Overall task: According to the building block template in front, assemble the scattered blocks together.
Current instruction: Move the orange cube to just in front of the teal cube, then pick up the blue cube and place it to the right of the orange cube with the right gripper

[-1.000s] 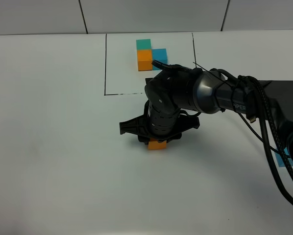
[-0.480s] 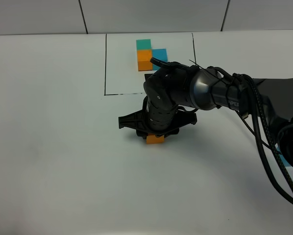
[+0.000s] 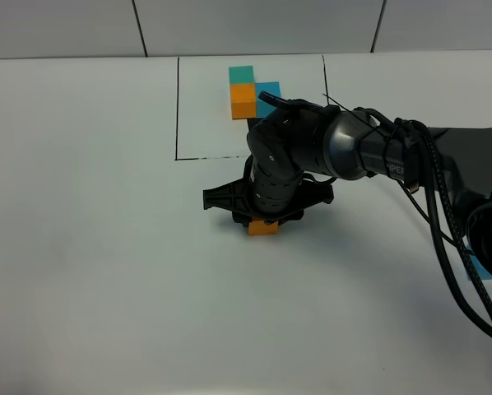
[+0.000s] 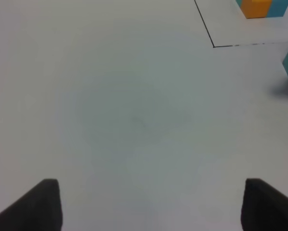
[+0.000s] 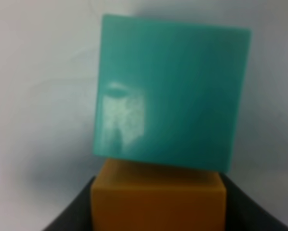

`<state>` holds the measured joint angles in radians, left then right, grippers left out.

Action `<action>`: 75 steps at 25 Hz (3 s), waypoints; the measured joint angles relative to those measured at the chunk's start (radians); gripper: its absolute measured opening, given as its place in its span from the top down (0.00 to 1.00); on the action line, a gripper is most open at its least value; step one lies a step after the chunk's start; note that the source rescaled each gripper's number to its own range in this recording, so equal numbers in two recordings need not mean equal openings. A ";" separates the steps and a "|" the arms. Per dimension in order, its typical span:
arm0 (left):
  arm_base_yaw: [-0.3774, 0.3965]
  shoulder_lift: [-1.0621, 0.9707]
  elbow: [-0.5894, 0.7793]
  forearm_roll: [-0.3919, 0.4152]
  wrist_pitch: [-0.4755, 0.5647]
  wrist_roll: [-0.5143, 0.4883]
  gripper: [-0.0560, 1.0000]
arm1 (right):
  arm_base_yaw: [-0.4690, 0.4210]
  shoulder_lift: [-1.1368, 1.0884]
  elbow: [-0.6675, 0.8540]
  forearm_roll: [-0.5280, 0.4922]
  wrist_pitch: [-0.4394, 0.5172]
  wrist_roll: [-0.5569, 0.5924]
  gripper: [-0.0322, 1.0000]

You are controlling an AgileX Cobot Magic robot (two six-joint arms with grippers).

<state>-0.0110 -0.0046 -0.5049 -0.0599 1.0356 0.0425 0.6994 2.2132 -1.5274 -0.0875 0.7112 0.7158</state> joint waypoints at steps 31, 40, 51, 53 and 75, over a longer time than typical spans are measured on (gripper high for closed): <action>0.000 0.000 0.000 0.000 0.000 0.000 0.28 | -0.013 0.003 0.000 0.005 -0.025 0.000 0.95; 0.000 0.000 0.000 0.000 0.000 0.000 0.28 | -0.014 0.003 0.000 0.008 -0.027 -0.001 0.95; 0.000 0.000 0.000 0.000 0.000 0.000 0.28 | -0.015 0.008 -0.002 0.003 -0.056 -0.003 0.25; 0.000 0.000 0.000 0.000 0.000 0.000 0.28 | -0.015 0.008 -0.003 -0.004 -0.054 -0.013 0.10; 0.000 0.000 0.000 0.000 0.000 0.000 0.28 | -0.145 -0.288 0.215 0.004 0.067 -0.378 0.00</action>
<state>-0.0110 -0.0046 -0.5049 -0.0599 1.0356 0.0425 0.5542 1.9248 -1.3121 -0.0834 0.7781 0.3373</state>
